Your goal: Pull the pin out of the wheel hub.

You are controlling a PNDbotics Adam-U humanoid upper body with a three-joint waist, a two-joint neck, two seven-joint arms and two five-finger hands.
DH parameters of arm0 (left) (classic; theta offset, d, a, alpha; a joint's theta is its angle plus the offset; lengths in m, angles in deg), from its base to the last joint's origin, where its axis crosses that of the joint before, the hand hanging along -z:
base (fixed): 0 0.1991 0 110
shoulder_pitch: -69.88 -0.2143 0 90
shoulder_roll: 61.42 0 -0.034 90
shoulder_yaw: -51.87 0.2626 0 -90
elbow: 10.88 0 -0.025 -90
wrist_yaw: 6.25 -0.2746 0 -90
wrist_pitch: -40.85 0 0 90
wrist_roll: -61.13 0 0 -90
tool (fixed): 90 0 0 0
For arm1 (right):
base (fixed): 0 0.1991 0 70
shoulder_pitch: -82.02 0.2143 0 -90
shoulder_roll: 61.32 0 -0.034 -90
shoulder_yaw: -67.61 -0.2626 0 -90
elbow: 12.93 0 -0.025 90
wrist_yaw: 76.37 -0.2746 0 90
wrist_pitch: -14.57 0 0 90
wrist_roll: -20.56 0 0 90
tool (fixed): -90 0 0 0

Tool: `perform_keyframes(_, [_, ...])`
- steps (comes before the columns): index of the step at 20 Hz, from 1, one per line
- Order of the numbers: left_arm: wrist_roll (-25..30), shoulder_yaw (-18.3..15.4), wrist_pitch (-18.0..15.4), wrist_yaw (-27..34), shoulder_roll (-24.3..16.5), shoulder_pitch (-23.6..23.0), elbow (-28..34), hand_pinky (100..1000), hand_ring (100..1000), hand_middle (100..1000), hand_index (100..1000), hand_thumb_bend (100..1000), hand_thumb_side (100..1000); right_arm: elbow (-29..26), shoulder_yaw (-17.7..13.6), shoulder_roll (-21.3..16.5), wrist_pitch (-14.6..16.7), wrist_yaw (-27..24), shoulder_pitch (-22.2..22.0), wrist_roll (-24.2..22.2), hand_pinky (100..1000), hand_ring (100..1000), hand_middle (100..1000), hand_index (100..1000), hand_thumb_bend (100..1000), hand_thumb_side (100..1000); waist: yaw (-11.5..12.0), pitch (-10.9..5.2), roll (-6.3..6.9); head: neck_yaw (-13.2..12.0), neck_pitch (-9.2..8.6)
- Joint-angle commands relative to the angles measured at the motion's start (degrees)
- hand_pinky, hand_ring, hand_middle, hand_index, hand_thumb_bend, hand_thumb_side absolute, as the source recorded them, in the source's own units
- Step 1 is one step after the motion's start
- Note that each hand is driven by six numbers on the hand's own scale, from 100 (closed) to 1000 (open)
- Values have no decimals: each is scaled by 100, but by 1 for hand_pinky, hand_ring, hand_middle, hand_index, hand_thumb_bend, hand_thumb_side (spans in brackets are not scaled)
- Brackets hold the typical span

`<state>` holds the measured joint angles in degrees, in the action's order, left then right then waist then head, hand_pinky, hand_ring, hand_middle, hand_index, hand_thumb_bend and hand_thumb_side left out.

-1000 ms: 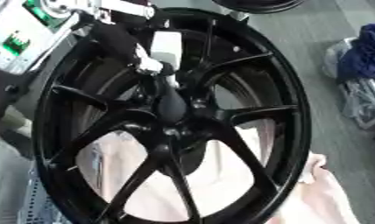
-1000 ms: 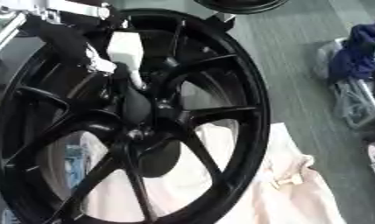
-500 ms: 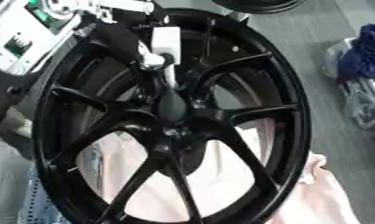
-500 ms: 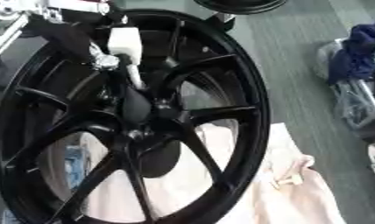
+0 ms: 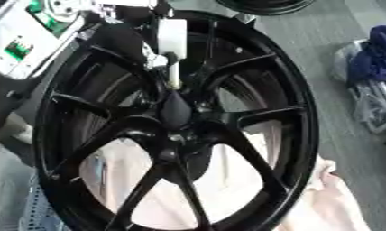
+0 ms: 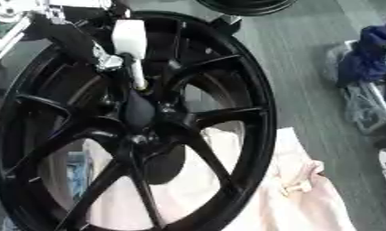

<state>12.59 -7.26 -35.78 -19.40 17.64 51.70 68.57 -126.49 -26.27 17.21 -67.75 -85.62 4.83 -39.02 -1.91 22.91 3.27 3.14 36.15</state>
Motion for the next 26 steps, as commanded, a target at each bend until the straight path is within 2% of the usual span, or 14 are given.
perform_keyframes(1, [-214, -88, 121, 52, -89, 109, 60, 498, 283, 160, 306, 100, 156, -104, -53, -92, -1, -12, 22, -1, 645, 795, 709, 684, 100, 477, 3, -197, -26, -3, -8])
perform_keyframes(8, [-512, -223, 464, 342, -246, 138, 296, 488, 275, 154, 305, 100, 171, -104, -59, -107, -38, 6, -37, 17, 645, 795, 709, 684, 100, 474, 59, -264, -36, 11, 49])
perform_keyframes(9, [-541, -254, 498, 390, -284, 147, 343, 488, 275, 154, 306, 100, 271, -104, -62, -112, -37, 9, -44, 22, 645, 795, 708, 684, 100, 482, 65, -277, -40, 9, 54])
perform_keyframes(10, [-565, -287, 529, 443, -322, 161, 393, 488, 275, 154, 306, 100, 176, -104, -64, -117, -36, 10, -50, 25, 645, 795, 708, 684, 100, 472, 70, -289, -45, 7, 61])
perform_keyframes(13, [-643, -424, 619, 614, -451, 225, 549, 485, 273, 150, 305, 100, 189, -104, -68, -127, -37, 13, -69, 25, 645, 795, 708, 684, 100, 468, 80, -316, -56, 8, 84])
perform_keyframes(21, [-1125, -1022, 860, 1221, -911, 197, 766, 484, 267, 140, 302, 100, 245, -104, -100, -139, -37, 39, -158, 55, 646, 794, 707, 684, 100, 465, 181, -369, -97, 46, 150])
perform_keyframes(26, [-1637, -1562, 916, 1622, -1479, -159, 652, 485, 268, 139, 304, 100, 283, -104, -148, -162, -32, 88, -246, 101, 646, 794, 707, 684, 100, 462, 313, -399, -123, 90, 258])
